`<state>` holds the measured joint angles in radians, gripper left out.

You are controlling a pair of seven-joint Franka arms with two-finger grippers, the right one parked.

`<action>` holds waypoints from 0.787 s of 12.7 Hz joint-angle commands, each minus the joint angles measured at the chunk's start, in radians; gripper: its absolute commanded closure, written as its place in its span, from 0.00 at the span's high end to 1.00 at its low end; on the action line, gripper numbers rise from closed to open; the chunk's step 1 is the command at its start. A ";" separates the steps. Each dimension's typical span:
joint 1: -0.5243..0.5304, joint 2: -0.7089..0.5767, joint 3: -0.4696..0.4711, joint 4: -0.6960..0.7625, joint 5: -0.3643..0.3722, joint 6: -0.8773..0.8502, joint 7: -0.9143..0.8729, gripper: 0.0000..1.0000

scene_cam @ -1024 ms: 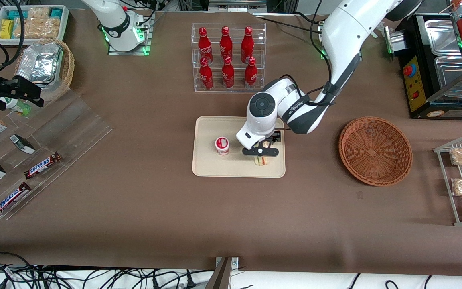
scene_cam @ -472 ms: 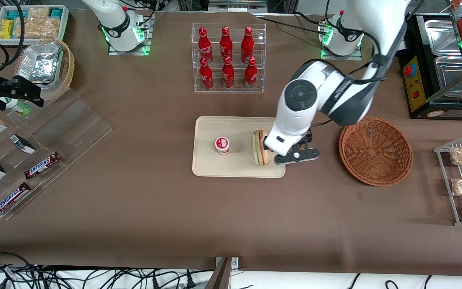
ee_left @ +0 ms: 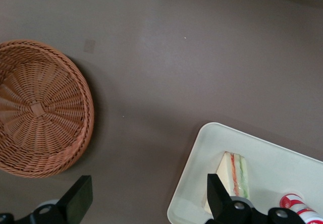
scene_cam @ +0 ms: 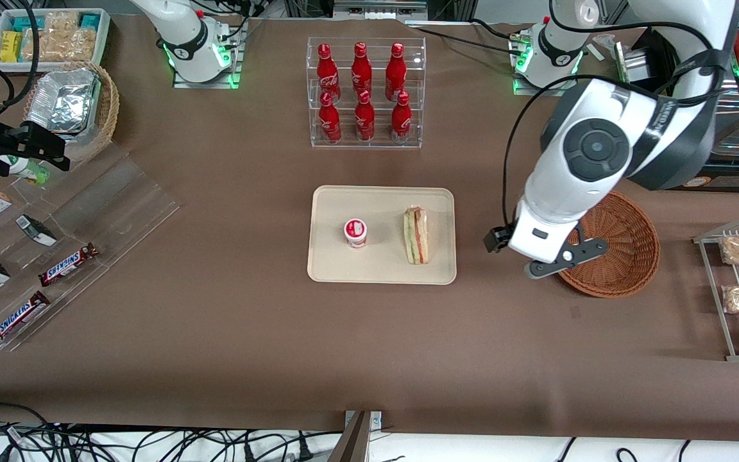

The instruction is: Place sandwich from basket to tray

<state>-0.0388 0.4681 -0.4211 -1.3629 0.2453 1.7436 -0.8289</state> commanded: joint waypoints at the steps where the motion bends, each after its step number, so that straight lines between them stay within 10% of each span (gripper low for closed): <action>1: 0.037 -0.026 -0.008 0.004 -0.026 -0.050 0.086 1.00; 10: 0.030 -0.278 0.290 -0.070 -0.267 -0.188 0.589 1.00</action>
<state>0.0150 0.2553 -0.1985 -1.3784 0.0273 1.5768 -0.3521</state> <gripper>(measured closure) 0.000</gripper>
